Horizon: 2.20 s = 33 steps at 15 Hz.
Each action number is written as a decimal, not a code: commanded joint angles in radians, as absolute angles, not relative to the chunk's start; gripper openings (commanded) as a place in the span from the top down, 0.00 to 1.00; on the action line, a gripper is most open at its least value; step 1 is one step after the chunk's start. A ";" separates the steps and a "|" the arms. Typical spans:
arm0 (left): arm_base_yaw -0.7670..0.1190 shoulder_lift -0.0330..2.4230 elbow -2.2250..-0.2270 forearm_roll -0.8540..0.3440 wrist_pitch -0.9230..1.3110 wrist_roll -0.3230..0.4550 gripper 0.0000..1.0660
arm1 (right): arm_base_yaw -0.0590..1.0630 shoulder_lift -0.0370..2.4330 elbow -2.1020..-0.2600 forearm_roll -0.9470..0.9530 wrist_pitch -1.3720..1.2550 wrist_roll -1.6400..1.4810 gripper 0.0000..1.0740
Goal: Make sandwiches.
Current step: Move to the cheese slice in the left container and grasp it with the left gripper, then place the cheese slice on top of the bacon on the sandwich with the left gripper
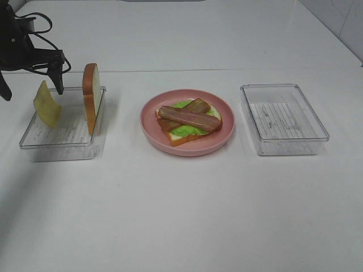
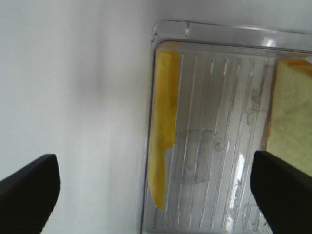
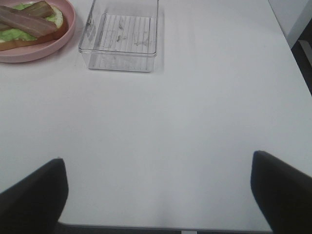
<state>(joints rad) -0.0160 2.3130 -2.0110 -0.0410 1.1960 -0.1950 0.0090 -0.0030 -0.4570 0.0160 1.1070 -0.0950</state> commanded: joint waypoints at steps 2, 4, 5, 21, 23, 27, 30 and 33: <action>-0.001 2.333 -2.002 -0.053 1.142 -0.194 0.12 | 0.005 -0.034 -0.454 0.012 1.099 -0.102 0.08; -0.001 2.339 -2.002 -0.058 1.123 -0.194 0.14 | 0.005 -0.034 -0.454 0.012 1.099 -0.102 0.08; -0.001 2.348 -2.002 -0.059 1.116 -0.194 0.16 | 0.005 -0.034 -0.454 0.012 1.099 -0.102 0.08; -0.001 2.362 -2.054 -0.085 1.098 -0.240 1.00 | 0.005 -0.034 -0.454 0.012 1.099 -0.102 0.08; -0.001 2.359 -2.054 -0.096 1.106 -0.242 1.00 | 0.005 -0.034 -0.454 0.012 1.099 -0.102 0.08; -0.001 2.359 -2.189 -0.116 1.190 -0.253 1.00 | 0.005 -0.034 -0.454 0.012 1.099 -0.102 0.08; -0.013 2.359 -2.366 -0.171 1.236 -0.258 1.00 | 0.005 -0.034 -0.454 0.012 1.099 -0.102 0.08; -0.060 2.359 -2.565 -0.172 1.243 -0.277 1.00 | 0.005 -0.034 -0.454 0.012 1.099 -0.102 0.08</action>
